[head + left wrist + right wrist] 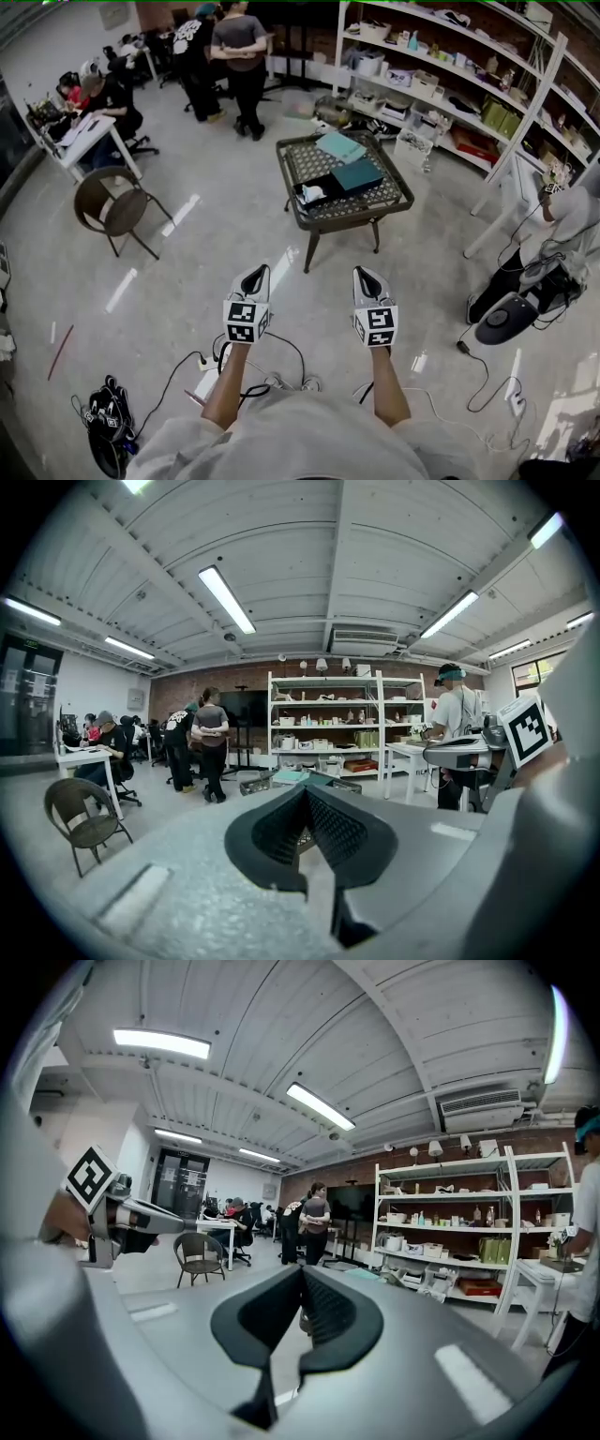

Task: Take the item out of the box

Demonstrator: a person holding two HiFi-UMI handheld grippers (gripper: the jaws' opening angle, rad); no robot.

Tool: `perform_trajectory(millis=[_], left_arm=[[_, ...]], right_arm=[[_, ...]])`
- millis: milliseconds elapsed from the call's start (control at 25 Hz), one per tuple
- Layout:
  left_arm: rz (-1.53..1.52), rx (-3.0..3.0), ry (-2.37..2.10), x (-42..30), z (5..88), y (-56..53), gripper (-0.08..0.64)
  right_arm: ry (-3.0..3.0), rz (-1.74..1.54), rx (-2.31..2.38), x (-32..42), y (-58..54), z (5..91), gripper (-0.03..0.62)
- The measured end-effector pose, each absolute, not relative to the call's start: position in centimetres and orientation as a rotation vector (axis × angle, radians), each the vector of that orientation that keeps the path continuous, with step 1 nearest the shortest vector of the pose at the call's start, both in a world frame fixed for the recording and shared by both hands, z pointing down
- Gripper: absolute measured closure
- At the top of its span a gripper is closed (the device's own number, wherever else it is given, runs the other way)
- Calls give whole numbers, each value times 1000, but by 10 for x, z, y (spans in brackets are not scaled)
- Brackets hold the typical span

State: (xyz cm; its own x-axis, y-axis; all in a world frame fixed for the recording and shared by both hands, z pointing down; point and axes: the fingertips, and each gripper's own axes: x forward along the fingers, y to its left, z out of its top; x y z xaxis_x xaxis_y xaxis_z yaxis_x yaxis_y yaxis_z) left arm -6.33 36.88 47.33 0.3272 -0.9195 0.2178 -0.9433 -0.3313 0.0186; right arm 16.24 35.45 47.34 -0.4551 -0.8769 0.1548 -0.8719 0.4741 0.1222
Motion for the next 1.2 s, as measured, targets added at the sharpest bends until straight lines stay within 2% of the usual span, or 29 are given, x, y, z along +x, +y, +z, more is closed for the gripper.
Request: perform_trajectory(millis=[640,1200], left_arm=[[278,2427,-1708,-48,487,348,557],[244,2496,-1602,-68,495,198,557]], right_arm=[[-2514,-4,1482,171,334,489,592],[-2446,-10,1567,147,202,492,592]])
